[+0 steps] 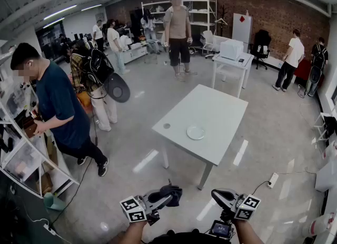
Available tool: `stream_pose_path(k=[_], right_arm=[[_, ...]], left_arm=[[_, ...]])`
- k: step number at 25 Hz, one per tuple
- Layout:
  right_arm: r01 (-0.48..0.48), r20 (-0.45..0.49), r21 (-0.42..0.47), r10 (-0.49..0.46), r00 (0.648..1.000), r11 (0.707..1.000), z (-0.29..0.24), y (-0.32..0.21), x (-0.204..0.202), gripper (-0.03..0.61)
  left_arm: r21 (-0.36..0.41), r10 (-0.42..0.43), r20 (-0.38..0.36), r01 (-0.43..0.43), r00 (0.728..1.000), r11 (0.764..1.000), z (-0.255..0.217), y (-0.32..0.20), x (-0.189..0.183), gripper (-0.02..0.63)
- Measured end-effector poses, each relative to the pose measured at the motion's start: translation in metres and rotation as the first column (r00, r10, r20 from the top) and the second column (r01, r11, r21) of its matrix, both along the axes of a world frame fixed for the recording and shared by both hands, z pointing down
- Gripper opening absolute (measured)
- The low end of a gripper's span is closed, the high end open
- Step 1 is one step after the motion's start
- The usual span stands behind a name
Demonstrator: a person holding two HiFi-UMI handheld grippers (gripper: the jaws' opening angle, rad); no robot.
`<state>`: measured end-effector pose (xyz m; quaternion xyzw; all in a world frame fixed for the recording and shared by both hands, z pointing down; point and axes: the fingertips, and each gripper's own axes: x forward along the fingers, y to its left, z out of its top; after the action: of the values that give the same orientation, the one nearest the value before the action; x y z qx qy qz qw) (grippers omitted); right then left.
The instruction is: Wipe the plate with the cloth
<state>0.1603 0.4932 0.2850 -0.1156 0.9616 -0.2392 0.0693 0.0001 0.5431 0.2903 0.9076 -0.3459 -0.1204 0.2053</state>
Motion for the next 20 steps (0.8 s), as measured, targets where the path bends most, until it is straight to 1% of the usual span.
stream_pose_path(k=[3,6,9,11,15,18,20], right_arm=[[-0.037,0.011,0.040,0.036,0.999,0.999,-0.011,-0.015,-0.018,0.004],[-0.050,-0.002,0.054,0.050,0.999,0.997,-0.014,-0.035,-0.031,0.003],[-0.045,-0.049,0.056,0.047,0.998,0.997,-0.006,-0.022,-0.028,0.003],[-0.072,-0.051,0.048,0.074,0.996,0.996,-0.002,-0.018,-0.019,0.005],[-0.129,0.020,-0.022,0.130,0.991,0.991,0.000,-0.028,-0.013,0.006],[-0.136,-0.003,-0.030,0.136,0.991,0.990,0.006,-0.029,-0.020,0.006],[-0.126,-0.013,-0.018,0.126,0.992,0.992,0.006,-0.026,-0.031,0.008]], left_arm=[[0.010,0.019,0.012,-0.019,1.000,1.000,-0.004,-0.004,-0.016,0.051],[0.008,0.009,0.023,-0.009,1.000,1.000,0.000,-0.016,-0.025,0.051],[-0.018,0.016,0.014,-0.016,1.000,1.000,0.011,-0.011,-0.019,0.051],[-0.039,0.030,0.023,-0.029,0.999,0.999,0.021,-0.010,-0.015,0.051],[-0.043,0.053,0.067,-0.050,0.996,0.998,0.027,-0.016,-0.014,0.051],[-0.049,0.086,0.087,-0.082,0.992,0.995,0.035,-0.012,-0.014,0.051],[-0.069,0.106,0.081,-0.101,0.991,0.993,0.043,-0.008,-0.019,0.051]])
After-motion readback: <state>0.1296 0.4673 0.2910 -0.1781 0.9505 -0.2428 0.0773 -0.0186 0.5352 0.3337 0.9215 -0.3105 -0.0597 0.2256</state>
